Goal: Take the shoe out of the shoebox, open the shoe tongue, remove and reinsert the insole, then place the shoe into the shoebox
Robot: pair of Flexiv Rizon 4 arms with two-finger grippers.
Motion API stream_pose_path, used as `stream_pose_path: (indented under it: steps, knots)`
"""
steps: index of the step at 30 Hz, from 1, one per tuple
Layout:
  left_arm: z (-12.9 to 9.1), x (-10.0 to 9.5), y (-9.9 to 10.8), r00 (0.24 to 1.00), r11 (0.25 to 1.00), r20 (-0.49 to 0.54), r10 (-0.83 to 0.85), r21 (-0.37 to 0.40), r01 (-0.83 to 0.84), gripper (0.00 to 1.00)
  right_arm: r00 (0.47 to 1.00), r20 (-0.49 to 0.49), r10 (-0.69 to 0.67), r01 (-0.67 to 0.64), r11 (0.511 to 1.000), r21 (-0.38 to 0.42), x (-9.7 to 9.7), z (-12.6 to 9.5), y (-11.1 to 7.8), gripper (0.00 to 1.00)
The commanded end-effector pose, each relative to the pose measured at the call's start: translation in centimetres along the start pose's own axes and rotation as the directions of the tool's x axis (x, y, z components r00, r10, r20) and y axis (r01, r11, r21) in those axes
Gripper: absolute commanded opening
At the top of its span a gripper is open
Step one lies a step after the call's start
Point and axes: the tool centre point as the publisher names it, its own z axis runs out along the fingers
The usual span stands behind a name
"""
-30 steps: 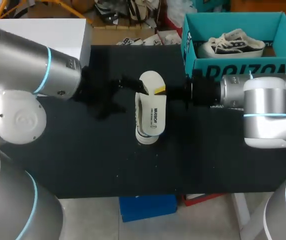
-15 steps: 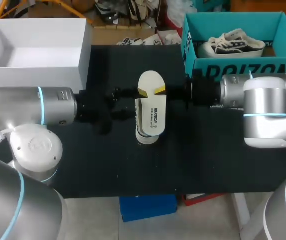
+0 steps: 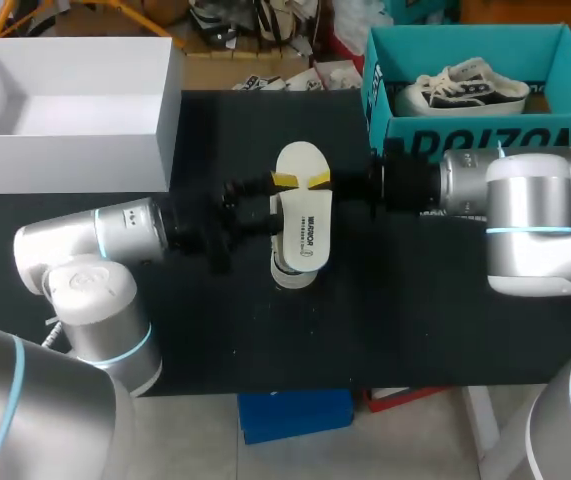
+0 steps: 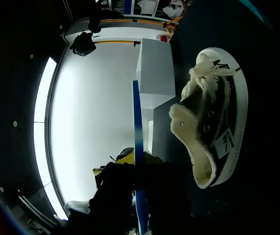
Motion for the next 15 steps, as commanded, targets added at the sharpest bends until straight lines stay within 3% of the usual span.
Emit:
stream_pose_path:
  steps: [1, 6, 11, 13, 15]
  knots:
    - [0.73, 0.99, -0.13, 1.000, 1.000, 0.026, -0.001, 0.002, 0.001, 1.00, 1.000, 0.001, 0.001, -0.001, 1.000, 0.000, 0.00, 0.02, -0.01, 0.00]
    - [1.08, 0.94, -0.33, 1.000, 1.000, 0.023, -0.002, 0.008, 0.002, 0.97, 1.000, 0.001, 0.001, -0.001, 1.000, 0.000, 0.00, 0.02, -0.01, 0.00]
    - [1.25, 0.88, -0.63, 1.000, 1.000, 0.013, 0.005, 0.012, -0.005, 0.71, 1.000, 0.001, 0.001, -0.001, 1.000, 0.000, 0.00, 0.02, -0.01, 0.00]
    - [1.17, 0.94, -0.73, 1.000, 1.000, 0.006, 0.006, 0.010, -0.006, 0.48, 1.000, 0.001, 0.001, -0.001, 1.000, 0.000, 0.00, 0.02, -0.01, 0.00]
    - [1.10, 1.00, -0.83, 1.000, 1.000, -0.007, 0.012, 0.013, -0.012, 0.47, 1.000, 0.001, 0.001, -0.001, 1.000, 0.000, 0.00, 0.02, -0.01, 0.00]
